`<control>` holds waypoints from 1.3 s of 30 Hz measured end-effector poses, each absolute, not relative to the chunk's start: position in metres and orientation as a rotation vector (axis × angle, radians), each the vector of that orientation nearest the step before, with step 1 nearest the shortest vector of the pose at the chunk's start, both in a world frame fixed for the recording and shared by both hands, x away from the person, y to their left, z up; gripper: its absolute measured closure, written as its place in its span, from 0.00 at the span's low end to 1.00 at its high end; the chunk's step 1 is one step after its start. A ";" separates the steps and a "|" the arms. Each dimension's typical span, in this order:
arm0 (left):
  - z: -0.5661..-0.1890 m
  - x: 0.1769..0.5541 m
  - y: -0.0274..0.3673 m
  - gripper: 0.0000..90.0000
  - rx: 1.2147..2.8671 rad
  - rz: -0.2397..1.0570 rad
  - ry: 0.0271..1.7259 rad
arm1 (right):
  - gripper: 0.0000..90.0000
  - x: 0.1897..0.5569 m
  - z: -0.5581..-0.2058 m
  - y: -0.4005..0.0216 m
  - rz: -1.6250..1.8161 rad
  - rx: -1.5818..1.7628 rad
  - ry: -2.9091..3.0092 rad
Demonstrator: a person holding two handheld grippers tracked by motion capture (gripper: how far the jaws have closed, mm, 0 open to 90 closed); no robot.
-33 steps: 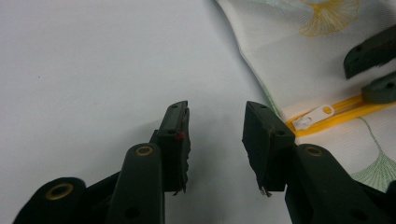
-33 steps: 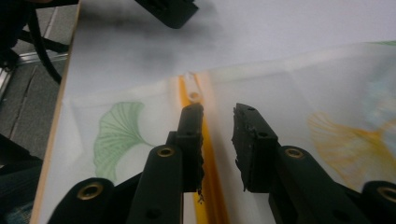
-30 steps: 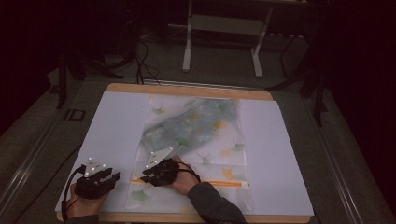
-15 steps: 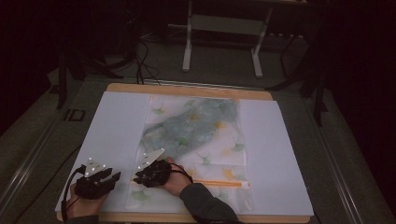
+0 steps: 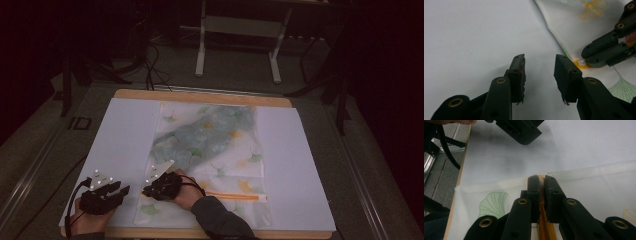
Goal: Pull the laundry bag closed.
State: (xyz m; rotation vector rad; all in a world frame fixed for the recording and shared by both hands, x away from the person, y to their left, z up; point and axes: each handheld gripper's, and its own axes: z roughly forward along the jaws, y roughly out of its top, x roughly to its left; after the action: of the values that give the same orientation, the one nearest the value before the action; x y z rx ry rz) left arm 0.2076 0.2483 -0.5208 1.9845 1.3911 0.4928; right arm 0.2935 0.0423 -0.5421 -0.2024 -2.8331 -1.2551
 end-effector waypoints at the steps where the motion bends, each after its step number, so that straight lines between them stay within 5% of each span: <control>1: -0.521 0.207 0.248 0.67 1.989 0.491 1.388 | 0.93 0.293 -0.542 0.042 -1.255 -0.204 -2.834; 39: -0.527 0.214 0.212 0.67 2.092 0.219 1.266 | 0.93 0.289 -0.523 0.029 -1.315 -0.164 -2.863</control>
State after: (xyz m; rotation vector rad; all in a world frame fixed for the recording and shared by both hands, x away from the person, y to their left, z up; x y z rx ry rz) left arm 0.2136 0.2124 -0.5273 2.0918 1.2660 0.2191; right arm 0.2891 0.0288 -0.5232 -0.1636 -2.8628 -1.3153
